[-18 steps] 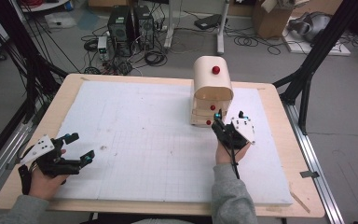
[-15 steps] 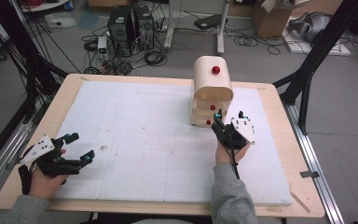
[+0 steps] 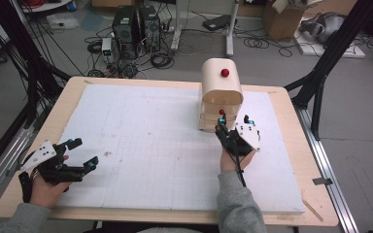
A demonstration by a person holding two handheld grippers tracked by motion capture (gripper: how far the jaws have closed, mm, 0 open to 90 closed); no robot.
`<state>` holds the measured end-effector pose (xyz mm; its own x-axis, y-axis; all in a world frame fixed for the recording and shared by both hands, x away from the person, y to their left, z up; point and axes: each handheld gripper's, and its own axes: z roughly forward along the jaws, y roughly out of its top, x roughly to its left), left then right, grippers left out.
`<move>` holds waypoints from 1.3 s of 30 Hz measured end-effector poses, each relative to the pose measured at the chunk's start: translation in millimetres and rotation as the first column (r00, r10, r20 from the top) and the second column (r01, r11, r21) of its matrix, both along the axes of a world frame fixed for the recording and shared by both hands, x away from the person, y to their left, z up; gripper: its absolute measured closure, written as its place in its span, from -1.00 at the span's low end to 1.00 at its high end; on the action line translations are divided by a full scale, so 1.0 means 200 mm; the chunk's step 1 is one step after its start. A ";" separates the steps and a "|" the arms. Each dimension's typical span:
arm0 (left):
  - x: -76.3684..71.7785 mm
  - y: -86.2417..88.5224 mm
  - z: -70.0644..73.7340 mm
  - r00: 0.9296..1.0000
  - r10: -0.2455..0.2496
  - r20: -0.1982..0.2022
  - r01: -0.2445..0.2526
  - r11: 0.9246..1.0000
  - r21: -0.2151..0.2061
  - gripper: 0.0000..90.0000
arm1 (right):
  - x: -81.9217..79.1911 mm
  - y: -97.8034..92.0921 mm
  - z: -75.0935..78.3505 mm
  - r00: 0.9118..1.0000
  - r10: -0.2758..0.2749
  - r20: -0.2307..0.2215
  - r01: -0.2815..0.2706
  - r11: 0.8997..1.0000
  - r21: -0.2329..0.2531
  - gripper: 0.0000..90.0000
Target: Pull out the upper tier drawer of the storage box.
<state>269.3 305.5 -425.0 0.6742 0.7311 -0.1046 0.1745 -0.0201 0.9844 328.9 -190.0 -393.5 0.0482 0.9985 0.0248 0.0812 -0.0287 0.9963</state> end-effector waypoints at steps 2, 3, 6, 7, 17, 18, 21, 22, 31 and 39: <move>0.00 0.00 0.00 1.000 -0.001 0.002 0.001 1.000 0.000 -0.96 | -0.01 0.05 0.01 1.000 0.013 0.003 -0.013 1.000 -0.009 -0.38; 0.00 0.00 0.00 1.000 -0.001 0.002 0.001 1.000 -0.001 -0.96 | -0.01 0.06 0.01 1.000 0.017 0.002 -0.017 1.000 -0.015 -0.38; 0.00 0.00 0.00 1.000 -0.001 0.002 0.001 1.000 -0.002 -0.96 | -0.02 0.10 0.00 1.000 0.026 0.002 -0.026 0.999 -0.029 -0.38; 0.00 0.00 0.00 1.000 -0.001 0.002 0.001 1.000 -0.001 -0.96 | -0.02 0.11 0.00 1.000 0.029 0.003 -0.029 0.999 -0.032 -0.38; 0.00 0.00 0.00 1.000 0.000 0.001 0.000 1.000 0.003 -0.96 | -0.02 0.19 -0.01 0.999 0.042 0.000 -0.042 0.998 -0.056 -0.38; 0.00 0.00 0.00 1.000 0.000 0.001 0.000 1.000 0.003 -0.96 | -0.02 0.19 -0.01 0.999 0.042 0.000 -0.042 0.998 -0.054 -0.38; 0.00 0.00 0.00 1.000 0.002 -0.001 -0.002 1.000 -0.001 -0.96 | -0.02 0.18 -0.01 0.999 0.039 -0.002 -0.039 0.998 -0.051 -0.38; 0.00 0.00 0.00 1.000 0.002 -0.001 -0.002 1.000 0.000 -0.96 | -0.01 0.18 -0.01 0.999 0.040 -0.002 -0.040 0.998 -0.051 -0.38; 0.00 0.01 0.00 1.000 0.010 0.002 -0.010 1.000 -0.003 -0.96 | 0.02 0.15 -0.02 1.000 0.025 -0.018 -0.025 0.999 -0.040 -0.38; 0.00 0.01 0.00 1.000 0.011 -0.004 -0.011 1.000 -0.002 -0.96 | 0.05 0.14 -0.02 0.999 0.037 -0.015 -0.037 0.999 -0.022 -0.36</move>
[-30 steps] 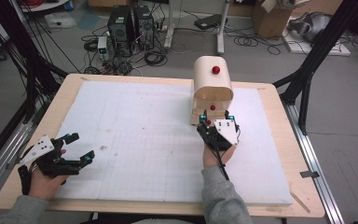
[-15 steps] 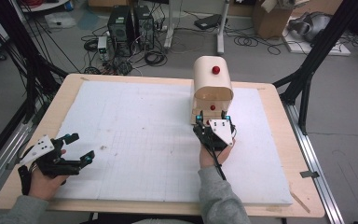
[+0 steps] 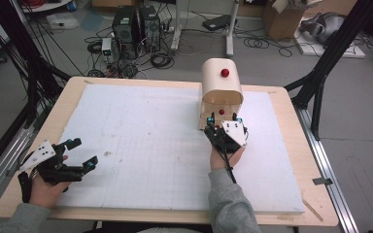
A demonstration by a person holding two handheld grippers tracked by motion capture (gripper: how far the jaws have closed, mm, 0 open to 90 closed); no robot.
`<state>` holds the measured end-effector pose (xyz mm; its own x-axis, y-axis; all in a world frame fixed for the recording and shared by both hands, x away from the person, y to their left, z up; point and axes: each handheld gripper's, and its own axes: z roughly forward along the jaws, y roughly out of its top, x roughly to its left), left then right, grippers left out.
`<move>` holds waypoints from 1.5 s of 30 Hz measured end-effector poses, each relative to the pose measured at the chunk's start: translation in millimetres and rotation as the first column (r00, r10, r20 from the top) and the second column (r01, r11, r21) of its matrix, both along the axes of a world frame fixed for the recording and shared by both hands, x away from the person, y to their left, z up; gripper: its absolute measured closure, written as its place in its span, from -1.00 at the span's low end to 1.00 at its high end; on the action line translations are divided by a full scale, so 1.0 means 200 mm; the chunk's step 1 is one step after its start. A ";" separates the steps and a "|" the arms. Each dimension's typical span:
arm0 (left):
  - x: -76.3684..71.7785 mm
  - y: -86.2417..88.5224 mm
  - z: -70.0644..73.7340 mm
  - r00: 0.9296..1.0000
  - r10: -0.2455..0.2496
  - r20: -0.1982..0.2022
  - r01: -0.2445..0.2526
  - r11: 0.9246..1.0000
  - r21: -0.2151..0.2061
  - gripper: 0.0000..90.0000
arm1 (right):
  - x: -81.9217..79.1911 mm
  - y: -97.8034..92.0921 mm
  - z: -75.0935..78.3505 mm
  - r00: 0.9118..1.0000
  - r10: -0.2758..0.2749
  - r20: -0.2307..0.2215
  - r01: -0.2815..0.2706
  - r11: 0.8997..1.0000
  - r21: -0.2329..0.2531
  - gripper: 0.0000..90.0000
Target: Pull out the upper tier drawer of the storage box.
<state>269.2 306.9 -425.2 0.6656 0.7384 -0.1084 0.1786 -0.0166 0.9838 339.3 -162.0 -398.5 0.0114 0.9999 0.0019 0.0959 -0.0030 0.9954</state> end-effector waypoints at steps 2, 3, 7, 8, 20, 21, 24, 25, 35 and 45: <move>0.00 0.00 0.00 1.000 0.001 0.002 -0.001 1.000 0.002 -0.96 | 0.01 0.01 0.00 1.000 0.002 -0.002 -0.002 1.000 -0.007 -0.36; 0.00 0.00 0.00 1.000 0.000 0.000 0.000 1.000 0.001 -0.96 | 0.02 0.01 0.00 1.000 0.005 -0.001 -0.005 1.000 -0.008 -0.36; 0.00 0.00 0.00 1.000 -0.001 0.000 0.001 1.000 0.000 -0.96 | 0.04 0.02 0.01 1.000 -0.001 -0.001 0.001 1.000 -0.008 -0.35; 0.00 0.00 0.00 1.000 -0.001 0.000 0.001 1.000 0.000 -0.96 | 0.04 0.02 0.01 1.000 -0.001 -0.001 0.001 1.000 -0.008 -0.35; 0.00 0.00 0.00 1.000 -0.001 -0.001 0.001 1.000 0.004 -0.96 | 0.05 0.02 0.00 1.000 0.002 0.007 -0.002 1.000 -0.015 -0.21; 0.00 0.00 0.00 1.000 -0.001 -0.001 0.001 1.000 0.003 -0.96 | 0.05 0.02 0.00 1.000 0.003 0.008 -0.003 1.000 -0.019 -0.16; 0.00 0.00 0.00 1.000 -0.001 -0.001 0.001 1.000 0.004 -0.96 | 0.05 0.02 0.00 1.000 0.003 0.008 -0.003 1.000 -0.030 -0.07; 0.00 0.00 0.00 1.000 -0.002 -0.001 0.002 1.000 0.004 -0.96 | 0.05 0.03 0.00 1.000 0.006 0.012 -0.005 0.999 -0.036 0.03; 0.00 0.00 0.00 1.000 -0.002 -0.003 0.002 1.000 0.004 -0.96 | 0.05 0.04 0.00 1.000 -0.007 0.010 0.008 0.999 -0.045 0.43; 0.00 0.00 -0.01 1.000 -0.001 -0.003 0.001 1.000 0.011 -0.96 | 0.04 0.04 0.00 1.000 -0.025 0.016 0.026 0.997 -0.070 0.62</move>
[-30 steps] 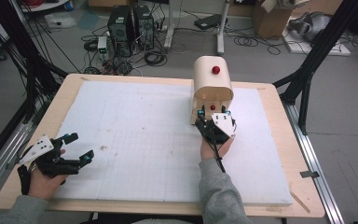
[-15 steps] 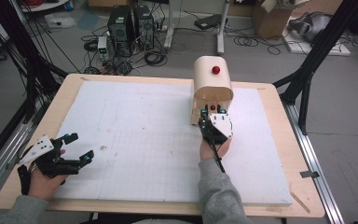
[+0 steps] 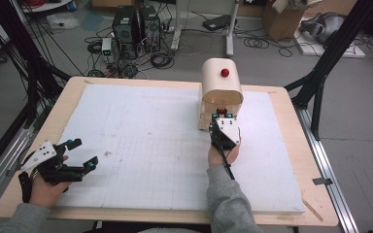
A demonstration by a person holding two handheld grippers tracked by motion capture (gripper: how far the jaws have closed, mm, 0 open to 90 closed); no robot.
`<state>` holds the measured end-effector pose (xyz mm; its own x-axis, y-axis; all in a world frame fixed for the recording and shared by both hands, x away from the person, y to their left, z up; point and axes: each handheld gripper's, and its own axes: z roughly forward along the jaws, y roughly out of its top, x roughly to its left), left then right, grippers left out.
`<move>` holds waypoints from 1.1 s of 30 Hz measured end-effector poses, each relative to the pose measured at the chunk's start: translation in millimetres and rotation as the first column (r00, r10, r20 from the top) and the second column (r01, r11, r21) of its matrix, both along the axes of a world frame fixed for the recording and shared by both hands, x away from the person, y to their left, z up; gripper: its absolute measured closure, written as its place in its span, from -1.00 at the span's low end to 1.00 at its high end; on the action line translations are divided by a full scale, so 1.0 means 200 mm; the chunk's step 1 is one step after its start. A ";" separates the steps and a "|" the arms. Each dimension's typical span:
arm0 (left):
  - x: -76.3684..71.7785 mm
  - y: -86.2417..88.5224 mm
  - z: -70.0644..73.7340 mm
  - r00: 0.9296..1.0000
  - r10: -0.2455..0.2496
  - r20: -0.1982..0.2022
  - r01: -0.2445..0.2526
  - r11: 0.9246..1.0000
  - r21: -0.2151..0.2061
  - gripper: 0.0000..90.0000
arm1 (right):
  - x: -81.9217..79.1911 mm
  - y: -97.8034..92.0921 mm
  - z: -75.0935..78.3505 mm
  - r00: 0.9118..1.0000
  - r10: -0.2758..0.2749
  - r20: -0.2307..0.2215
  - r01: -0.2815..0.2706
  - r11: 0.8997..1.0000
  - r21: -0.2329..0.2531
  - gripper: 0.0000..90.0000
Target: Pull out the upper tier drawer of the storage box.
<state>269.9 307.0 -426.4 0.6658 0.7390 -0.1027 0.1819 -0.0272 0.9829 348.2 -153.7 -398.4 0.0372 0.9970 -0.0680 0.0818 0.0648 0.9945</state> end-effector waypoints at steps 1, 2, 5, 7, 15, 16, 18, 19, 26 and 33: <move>0.00 0.00 0.00 1.000 0.000 0.000 0.000 1.000 0.000 -0.96 | 0.00 0.00 0.00 1.000 0.000 0.000 0.000 1.000 0.000 0.62; 0.00 0.00 0.00 1.000 0.000 0.000 0.000 1.000 0.001 -0.96 | 0.00 0.00 0.00 1.000 0.001 0.001 -0.001 1.000 -0.001 0.62; 0.00 0.00 0.00 1.000 0.000 0.001 0.000 1.000 0.000 -0.96 | 0.00 0.00 0.00 1.000 -0.001 0.001 0.001 1.000 -0.001 0.63; 0.00 0.00 0.00 1.000 0.000 0.001 0.000 1.000 0.000 -0.96 | 0.00 0.00 0.00 1.000 -0.002 0.001 0.002 1.000 -0.001 0.63; 0.00 0.00 0.00 1.000 0.001 -0.001 -0.001 1.000 0.000 -0.96 | -0.01 0.00 0.00 1.000 0.003 -0.004 -0.003 1.000 0.007 0.63; 0.00 0.00 0.00 1.000 0.001 0.000 -0.001 1.000 0.001 -0.96 | -0.01 0.00 0.00 1.000 0.005 -0.002 -0.005 1.000 0.005 0.63; 0.00 0.00 0.00 1.000 0.000 0.000 0.000 1.000 0.000 -0.96 | -0.01 0.00 0.00 1.000 0.003 0.000 -0.003 1.000 0.007 0.63; 0.00 0.00 0.00 1.000 -0.001 0.000 0.001 1.000 -0.001 -0.96 | -0.02 0.00 0.00 1.000 0.002 0.001 -0.002 1.000 0.005 0.63; 0.00 0.00 0.00 1.000 0.000 0.001 0.000 1.000 -0.001 -0.96 | -0.06 0.01 0.01 1.000 0.006 0.004 -0.006 1.000 0.020 0.63; 0.00 0.00 0.00 1.000 0.000 0.003 0.000 1.000 -0.001 -0.96 | -0.12 0.00 0.00 1.000 0.014 0.008 -0.014 1.000 0.018 0.63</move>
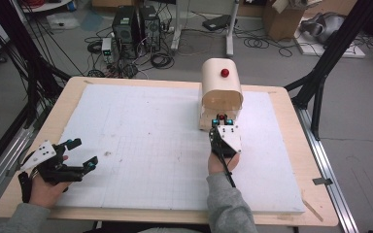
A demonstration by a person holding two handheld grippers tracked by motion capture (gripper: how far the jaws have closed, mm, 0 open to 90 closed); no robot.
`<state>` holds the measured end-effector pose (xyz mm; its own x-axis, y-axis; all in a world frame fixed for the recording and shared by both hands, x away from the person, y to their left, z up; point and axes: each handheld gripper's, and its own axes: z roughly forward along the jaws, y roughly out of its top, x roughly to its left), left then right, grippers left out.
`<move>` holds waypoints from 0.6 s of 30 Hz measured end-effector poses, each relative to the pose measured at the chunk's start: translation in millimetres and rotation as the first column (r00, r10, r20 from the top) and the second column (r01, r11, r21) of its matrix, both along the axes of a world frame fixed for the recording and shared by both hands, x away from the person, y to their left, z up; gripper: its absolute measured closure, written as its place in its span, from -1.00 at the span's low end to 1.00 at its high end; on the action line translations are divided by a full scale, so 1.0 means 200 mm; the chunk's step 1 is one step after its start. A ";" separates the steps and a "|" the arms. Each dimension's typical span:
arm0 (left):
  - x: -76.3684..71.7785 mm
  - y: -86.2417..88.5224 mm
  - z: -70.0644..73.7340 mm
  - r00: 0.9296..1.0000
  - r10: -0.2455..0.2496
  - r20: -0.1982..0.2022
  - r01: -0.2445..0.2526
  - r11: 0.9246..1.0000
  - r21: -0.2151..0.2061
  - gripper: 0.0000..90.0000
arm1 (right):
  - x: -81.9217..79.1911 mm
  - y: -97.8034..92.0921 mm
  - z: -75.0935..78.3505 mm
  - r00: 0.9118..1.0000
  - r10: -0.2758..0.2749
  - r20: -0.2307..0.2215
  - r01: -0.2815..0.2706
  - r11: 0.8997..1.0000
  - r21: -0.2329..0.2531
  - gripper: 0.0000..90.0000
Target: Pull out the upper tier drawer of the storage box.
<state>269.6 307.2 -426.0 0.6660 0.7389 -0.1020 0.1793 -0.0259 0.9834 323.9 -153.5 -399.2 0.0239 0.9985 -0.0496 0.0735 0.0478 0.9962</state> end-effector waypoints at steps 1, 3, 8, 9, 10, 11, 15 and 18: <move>0.00 0.00 0.00 1.000 0.000 0.000 0.000 1.000 0.000 -0.96 | 0.00 0.00 0.00 1.000 0.000 0.000 0.000 1.000 0.000 0.63; 0.00 0.00 0.00 1.000 0.000 0.000 0.000 1.000 -0.001 -0.96 | -0.02 0.00 0.00 1.000 0.003 -0.001 -0.003 1.000 -0.002 0.63; 0.00 0.00 0.00 1.000 0.001 0.000 -0.001 1.000 0.000 -0.96 | -0.06 0.00 0.01 1.000 0.012 0.004 -0.012 1.000 0.002 0.63; 0.00 0.00 0.00 1.000 0.001 -0.001 -0.001 1.000 0.002 -0.96 | -0.06 0.00 0.01 1.000 0.016 0.002 -0.016 1.000 0.002 0.63; 0.00 0.00 0.00 1.000 0.001 -0.001 -0.001 1.000 0.002 -0.96 | -0.06 0.00 0.01 1.000 0.016 0.002 -0.016 1.000 0.002 0.63; 0.00 0.00 0.00 1.000 -0.001 0.000 0.001 1.000 0.002 -0.96 | -0.07 -0.01 0.00 1.000 0.014 0.000 -0.014 1.000 0.002 0.63; 0.00 0.00 0.00 1.000 0.001 -0.001 -0.001 1.000 0.002 -0.96 | -0.09 -0.01 0.00 1.000 0.016 0.000 -0.016 1.000 -0.002 0.63; 0.00 0.00 0.00 1.000 -0.002 -0.001 0.002 1.000 0.002 -0.96 | -0.10 -0.01 0.00 1.000 0.018 0.003 -0.018 1.000 -0.004 0.63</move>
